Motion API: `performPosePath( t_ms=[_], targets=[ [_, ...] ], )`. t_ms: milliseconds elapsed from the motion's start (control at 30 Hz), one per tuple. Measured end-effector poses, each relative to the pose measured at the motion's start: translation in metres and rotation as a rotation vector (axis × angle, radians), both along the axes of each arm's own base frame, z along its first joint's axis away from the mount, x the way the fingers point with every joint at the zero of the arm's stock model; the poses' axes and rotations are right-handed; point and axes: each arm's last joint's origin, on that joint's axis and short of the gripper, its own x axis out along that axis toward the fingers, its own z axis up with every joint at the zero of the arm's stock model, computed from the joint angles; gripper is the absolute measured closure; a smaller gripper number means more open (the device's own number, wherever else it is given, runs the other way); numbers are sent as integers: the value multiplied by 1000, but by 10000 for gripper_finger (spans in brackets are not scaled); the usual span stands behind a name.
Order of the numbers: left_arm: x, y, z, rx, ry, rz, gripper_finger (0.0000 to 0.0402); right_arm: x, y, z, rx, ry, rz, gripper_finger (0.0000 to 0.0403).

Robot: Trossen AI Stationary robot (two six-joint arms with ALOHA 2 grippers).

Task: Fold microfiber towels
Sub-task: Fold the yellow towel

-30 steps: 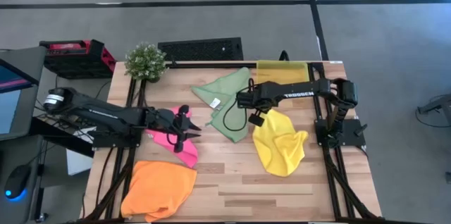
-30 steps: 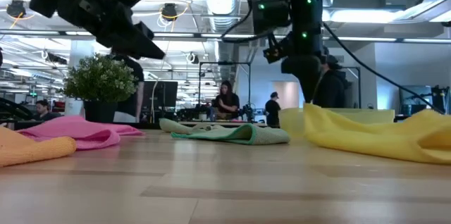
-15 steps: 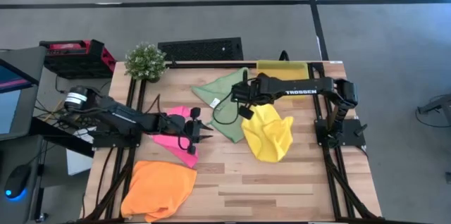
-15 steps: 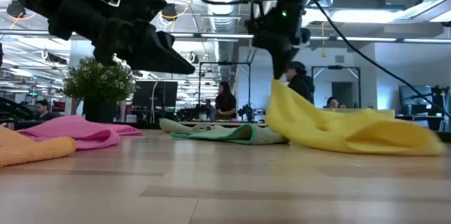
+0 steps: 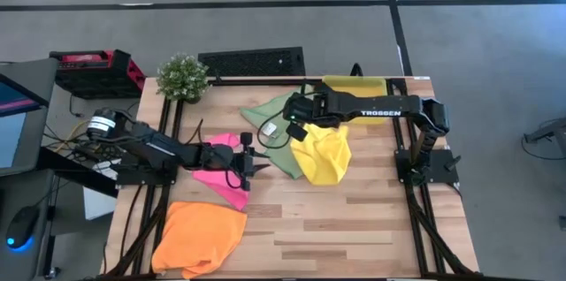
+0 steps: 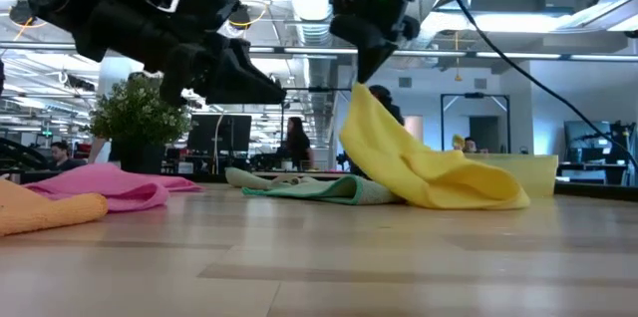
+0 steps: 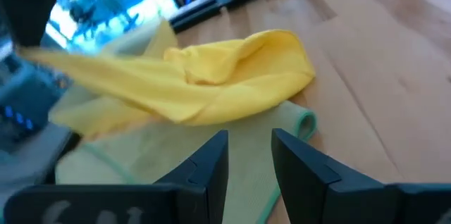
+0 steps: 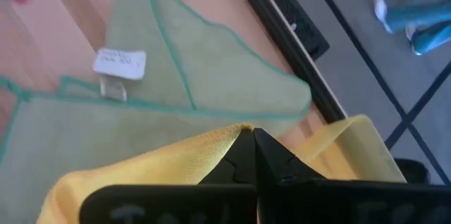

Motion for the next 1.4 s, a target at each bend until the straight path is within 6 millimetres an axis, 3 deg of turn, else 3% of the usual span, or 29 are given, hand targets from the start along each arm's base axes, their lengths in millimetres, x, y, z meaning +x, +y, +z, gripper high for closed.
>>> performPosePath(
  t_ms=[500, 933, 1400],
  targets=[
    [1, 7, 3, -129, -66, 121, 300, 20, -5, 50, -178, -257, -8, 399],
    [0, 11, 6, -29, -91, 254, 300, 32, -10, 98, -351, -510, -51, 397],
    [-8, 13, 8, 307, -8, 607, 326, 32, -10, 103, -356, -530, -47, 396]
  ],
)
